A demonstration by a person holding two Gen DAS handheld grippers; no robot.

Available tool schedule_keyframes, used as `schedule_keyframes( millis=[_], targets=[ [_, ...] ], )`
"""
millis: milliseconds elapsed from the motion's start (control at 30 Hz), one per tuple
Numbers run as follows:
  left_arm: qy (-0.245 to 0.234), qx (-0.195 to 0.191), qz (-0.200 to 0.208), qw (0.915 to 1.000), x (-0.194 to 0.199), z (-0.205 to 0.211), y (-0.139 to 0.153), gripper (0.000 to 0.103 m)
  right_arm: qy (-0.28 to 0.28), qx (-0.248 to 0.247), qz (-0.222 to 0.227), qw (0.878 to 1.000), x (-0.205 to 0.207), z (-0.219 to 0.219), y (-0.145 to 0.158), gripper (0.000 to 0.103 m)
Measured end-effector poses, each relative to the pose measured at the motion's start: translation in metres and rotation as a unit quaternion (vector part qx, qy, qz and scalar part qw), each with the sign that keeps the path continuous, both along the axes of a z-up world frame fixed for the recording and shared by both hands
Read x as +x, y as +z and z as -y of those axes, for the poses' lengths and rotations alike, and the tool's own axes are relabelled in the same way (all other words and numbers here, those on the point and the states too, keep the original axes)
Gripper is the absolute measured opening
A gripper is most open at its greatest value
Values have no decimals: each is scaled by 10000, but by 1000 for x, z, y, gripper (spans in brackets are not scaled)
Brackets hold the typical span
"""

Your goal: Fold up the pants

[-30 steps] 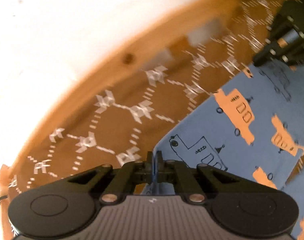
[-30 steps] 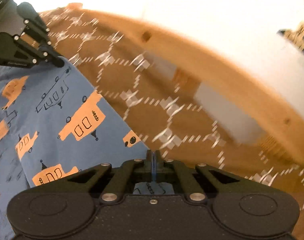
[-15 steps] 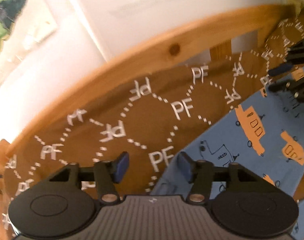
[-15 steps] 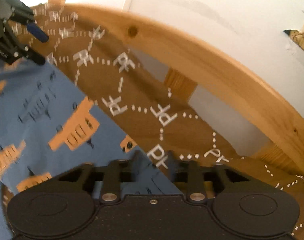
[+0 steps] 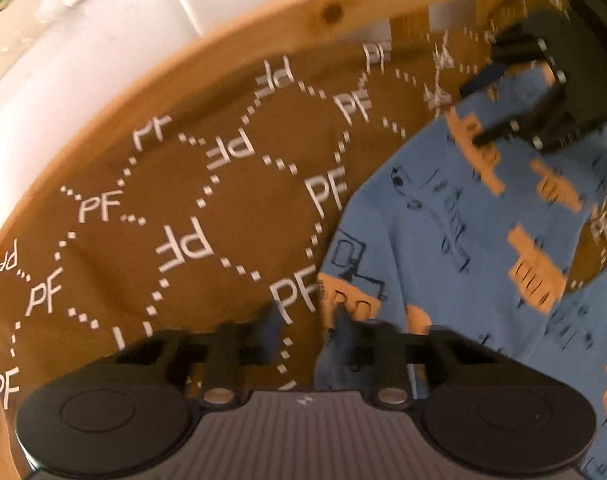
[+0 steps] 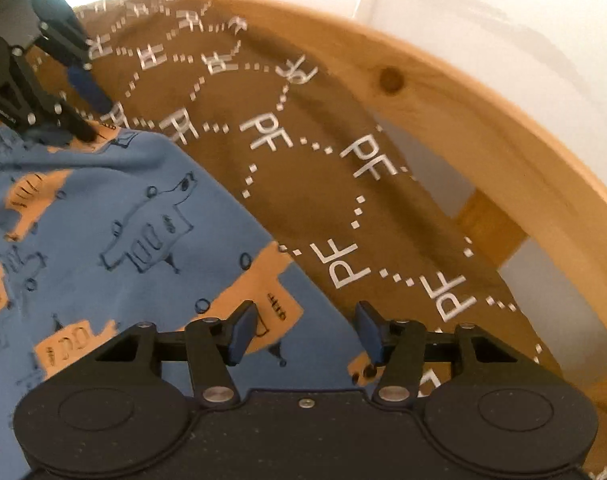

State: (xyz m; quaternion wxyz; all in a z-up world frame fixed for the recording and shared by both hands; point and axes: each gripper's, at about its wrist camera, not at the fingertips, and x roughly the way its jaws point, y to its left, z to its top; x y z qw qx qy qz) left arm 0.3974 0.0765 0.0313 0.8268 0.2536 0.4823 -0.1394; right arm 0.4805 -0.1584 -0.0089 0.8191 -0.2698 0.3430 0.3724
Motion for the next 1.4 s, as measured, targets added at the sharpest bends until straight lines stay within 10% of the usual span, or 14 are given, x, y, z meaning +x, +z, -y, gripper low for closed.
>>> schedule_keyframes(
  millis=[133, 367, 667, 967, 1400],
  targets=[
    [226, 63, 20, 9997, 1, 6, 2, 0, -17, 109, -160, 9998, 4, -5, 1, 1],
    [462, 187, 972, 9940, -35, 5, 28, 0, -179, 395, 593, 9973, -46, 9, 23, 0],
    [-470, 508, 2434, 9675, -166, 32, 49, 0, -159, 921, 1698, 9810, -203, 53, 53, 0],
    [-1219, 945, 2341, 9599, -267, 48, -1, 0, 203, 618, 1328, 9890, -345, 55, 7, 0],
    [-1902, 1720, 2007, 9455, -318, 52, -71, 0, -11, 705, 491, 9963, -386, 46, -54, 0]
  ],
)
